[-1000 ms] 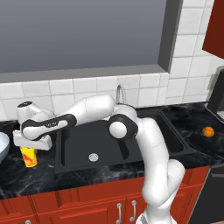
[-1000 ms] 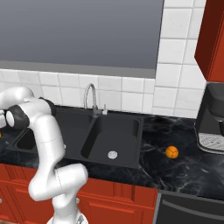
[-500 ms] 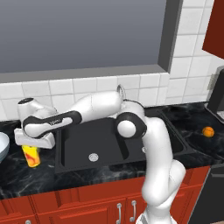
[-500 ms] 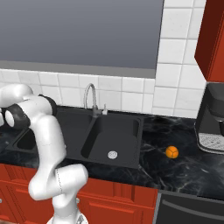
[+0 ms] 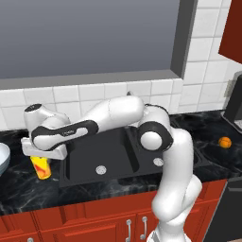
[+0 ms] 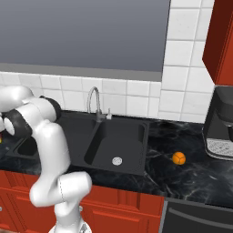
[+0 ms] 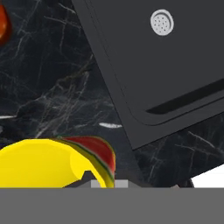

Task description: Remove the tomato and orange from the sink. Then move the bowl and cup from the counter to the sink for washing.

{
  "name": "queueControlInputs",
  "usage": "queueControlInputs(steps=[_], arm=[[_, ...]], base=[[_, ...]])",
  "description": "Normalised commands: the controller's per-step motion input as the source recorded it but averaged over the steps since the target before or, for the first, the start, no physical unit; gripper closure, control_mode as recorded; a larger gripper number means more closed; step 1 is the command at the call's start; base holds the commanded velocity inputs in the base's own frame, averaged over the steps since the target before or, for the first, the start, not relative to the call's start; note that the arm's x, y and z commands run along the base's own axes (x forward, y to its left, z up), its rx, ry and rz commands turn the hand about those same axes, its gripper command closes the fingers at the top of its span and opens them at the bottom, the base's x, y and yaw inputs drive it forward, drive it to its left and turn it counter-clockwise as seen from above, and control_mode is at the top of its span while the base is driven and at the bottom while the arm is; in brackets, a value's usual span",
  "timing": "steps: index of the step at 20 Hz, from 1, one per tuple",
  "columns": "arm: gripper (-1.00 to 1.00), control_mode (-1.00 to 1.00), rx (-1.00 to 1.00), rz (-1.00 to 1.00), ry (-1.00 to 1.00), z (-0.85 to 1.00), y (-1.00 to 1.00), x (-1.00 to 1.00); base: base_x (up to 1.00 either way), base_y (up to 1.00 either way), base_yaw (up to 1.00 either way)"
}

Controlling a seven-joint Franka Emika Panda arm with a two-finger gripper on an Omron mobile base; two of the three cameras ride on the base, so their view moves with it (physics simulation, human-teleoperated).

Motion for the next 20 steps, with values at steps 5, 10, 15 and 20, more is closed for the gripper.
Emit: queueControlInputs(steps=[5,10,15,20], arm=[[1.0,-1.0,0.0,0.0,-0.07,0.09,-0.35,-0.22],[1.0,-1.0,0.0,0.0,-0.04,0.08,-0.36,-0.22],[1.0,-1.0,0.0,0.0,0.0,0.09,-0.35,-0.16],[1.0,-1.0,0.0,0.0,0.0,0.08,-0.36,-0.13]], base=[[0.0,0.0,0.0],[0.0,0.0,0.0],[0.0,0.0,0.0],[0.0,0.0,0.0]])
